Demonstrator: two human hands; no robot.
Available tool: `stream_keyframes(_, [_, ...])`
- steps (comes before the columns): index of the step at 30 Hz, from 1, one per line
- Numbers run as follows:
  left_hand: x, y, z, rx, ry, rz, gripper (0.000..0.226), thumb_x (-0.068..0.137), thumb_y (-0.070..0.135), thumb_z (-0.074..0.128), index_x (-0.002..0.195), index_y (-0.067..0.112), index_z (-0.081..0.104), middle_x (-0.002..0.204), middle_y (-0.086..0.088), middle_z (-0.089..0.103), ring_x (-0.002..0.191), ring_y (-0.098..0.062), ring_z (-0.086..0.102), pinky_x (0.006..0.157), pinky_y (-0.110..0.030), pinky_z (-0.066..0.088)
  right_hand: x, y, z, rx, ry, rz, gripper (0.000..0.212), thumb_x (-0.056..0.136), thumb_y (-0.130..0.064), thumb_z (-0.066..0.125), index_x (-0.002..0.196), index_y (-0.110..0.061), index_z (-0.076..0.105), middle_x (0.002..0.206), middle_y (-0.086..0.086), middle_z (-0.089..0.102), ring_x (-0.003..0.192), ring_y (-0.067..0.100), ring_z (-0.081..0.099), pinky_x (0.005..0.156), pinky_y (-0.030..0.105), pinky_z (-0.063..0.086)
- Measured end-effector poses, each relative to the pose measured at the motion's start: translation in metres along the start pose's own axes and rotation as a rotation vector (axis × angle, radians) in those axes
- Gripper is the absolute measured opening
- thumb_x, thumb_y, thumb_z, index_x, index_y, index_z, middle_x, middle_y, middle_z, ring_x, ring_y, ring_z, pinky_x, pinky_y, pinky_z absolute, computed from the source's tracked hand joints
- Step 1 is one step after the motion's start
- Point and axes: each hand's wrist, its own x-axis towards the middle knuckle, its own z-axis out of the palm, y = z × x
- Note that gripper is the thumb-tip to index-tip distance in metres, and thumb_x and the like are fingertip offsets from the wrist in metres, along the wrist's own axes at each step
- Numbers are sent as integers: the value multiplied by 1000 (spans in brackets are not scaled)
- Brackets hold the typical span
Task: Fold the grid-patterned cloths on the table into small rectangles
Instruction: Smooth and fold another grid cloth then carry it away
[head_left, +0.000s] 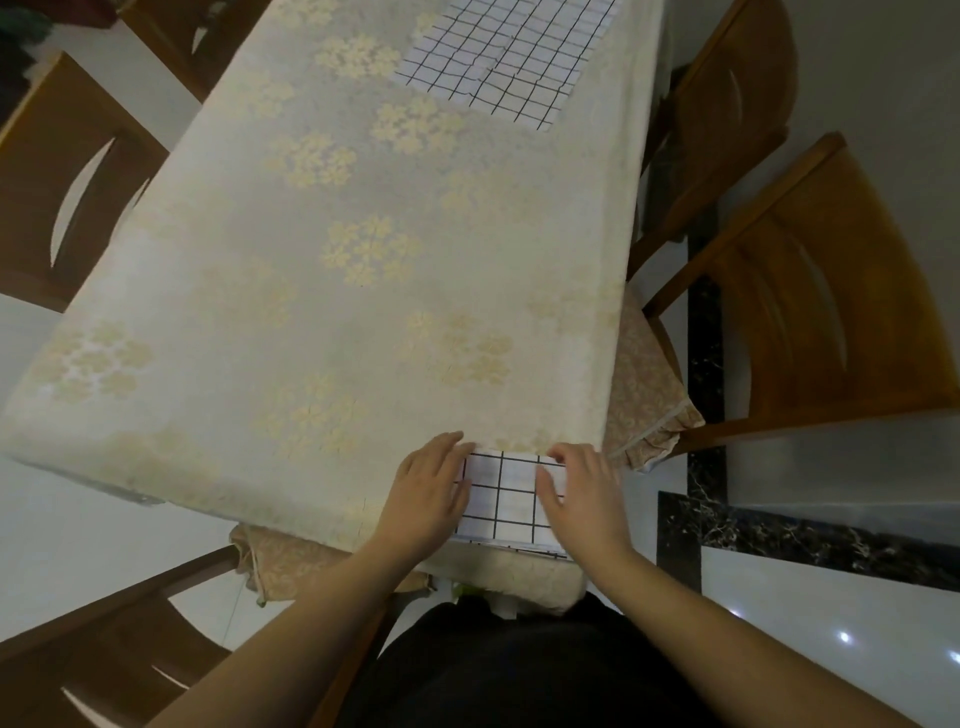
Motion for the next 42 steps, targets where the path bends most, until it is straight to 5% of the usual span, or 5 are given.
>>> stream_keyframes(6, [3,-10,27,140,-187,62,59,104,44,21,156,16,15,163,-3,12,150,-19,10,119,-39,9,5,-28,53,-230,-243,-118,68,94,-44,12,152,-9,23,160,7,19,148,19,15,120,28,-2])
stream_keyframes(9, [1,-15,33,162,-245,98,60,104,46,19,156,16,12,164,-4,10,151,-21,8,118,-44,13,3,-25,63,-317,-304,-54,64,95,-43,26,145,-4,38,154,10,35,142,21,32,116,32,7])
stream_keyframes(29, [-1,-52,12,260,-362,217,93,90,76,28,156,11,12,163,-7,9,151,-20,3,118,-45,10,-11,16,56,-441,-335,-19,76,99,-56,18,153,-5,12,162,11,5,149,21,3,119,37,4])
stream_keyframes(37, [11,-47,-5,263,-585,205,108,77,87,20,149,20,-26,154,1,-35,143,-18,-30,118,-41,-14,2,16,25,-347,-487,-84,83,96,-61,30,153,-17,-11,160,1,-19,148,15,-13,117,30,-7])
stream_keyframes(42, [19,-38,-25,-98,-435,28,82,94,52,50,156,18,9,162,-3,21,147,-20,22,119,-36,18,-6,15,-14,-277,-278,-68,61,99,-36,43,153,-17,21,159,4,25,142,18,27,117,31,12])
